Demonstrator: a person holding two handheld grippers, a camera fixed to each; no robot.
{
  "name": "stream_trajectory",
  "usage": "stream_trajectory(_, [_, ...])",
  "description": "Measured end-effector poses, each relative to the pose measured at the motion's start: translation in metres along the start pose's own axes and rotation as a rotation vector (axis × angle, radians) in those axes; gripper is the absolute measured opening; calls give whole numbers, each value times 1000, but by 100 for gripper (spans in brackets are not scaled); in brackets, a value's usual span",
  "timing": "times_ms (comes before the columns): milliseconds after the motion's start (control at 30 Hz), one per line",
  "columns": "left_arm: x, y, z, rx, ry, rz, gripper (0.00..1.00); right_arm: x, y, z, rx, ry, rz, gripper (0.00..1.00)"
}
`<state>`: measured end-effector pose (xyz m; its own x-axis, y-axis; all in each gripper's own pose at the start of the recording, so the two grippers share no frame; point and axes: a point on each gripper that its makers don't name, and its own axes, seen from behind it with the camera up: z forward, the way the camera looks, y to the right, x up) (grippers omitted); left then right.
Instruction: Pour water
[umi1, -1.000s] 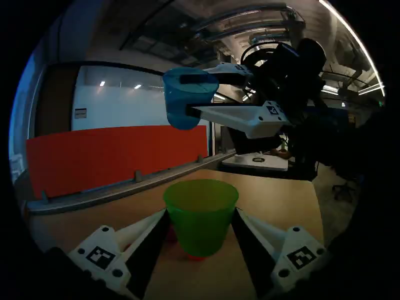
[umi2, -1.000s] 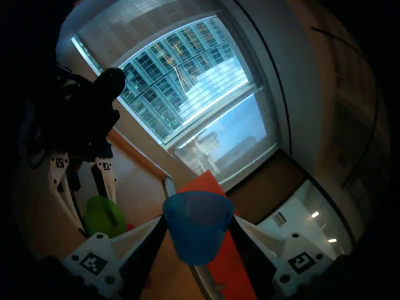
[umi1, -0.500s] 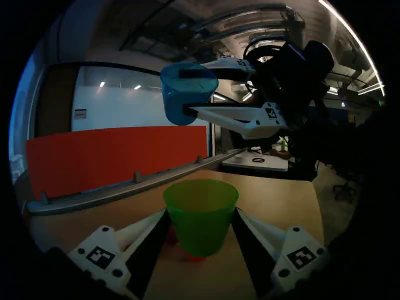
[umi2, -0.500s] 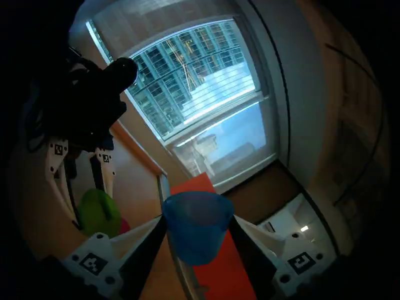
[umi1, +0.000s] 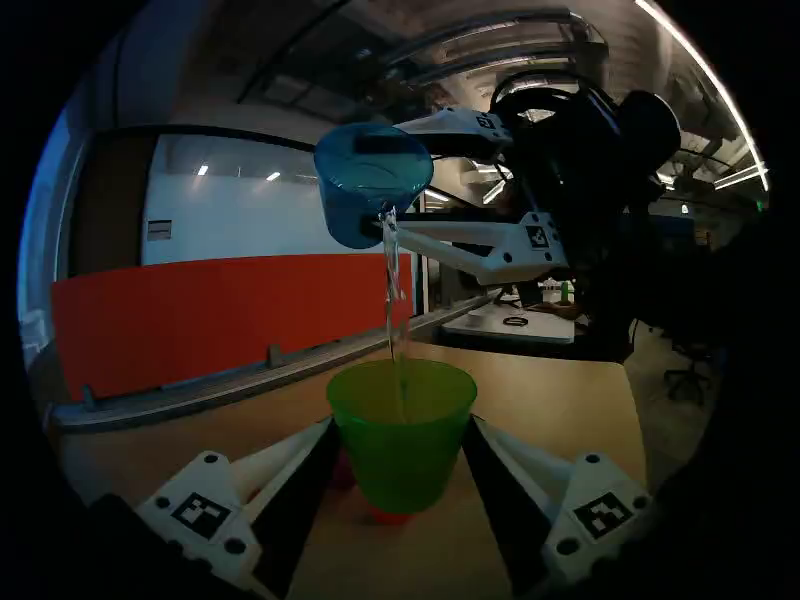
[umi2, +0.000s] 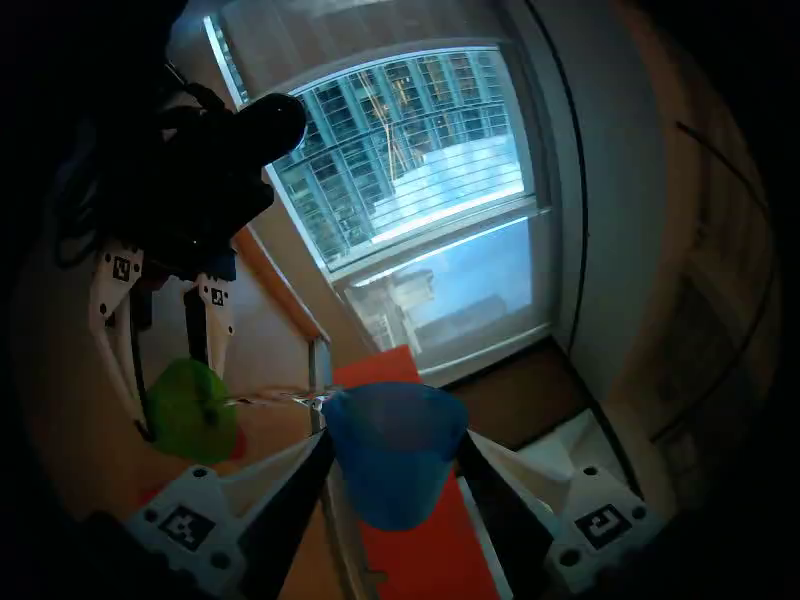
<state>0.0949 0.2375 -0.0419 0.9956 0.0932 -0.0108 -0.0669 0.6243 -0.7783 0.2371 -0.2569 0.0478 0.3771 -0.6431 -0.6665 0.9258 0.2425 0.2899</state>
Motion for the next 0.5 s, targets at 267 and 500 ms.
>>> stream_trajectory(267, [-1, -1, 0, 1, 1, -1, 82, 0, 1, 3, -5, -6, -40, 88])
stream_trajectory(500, [-1, -2, -1, 3, 2, -1, 82, 3, 2, 5, -8, -4, -62, 88])
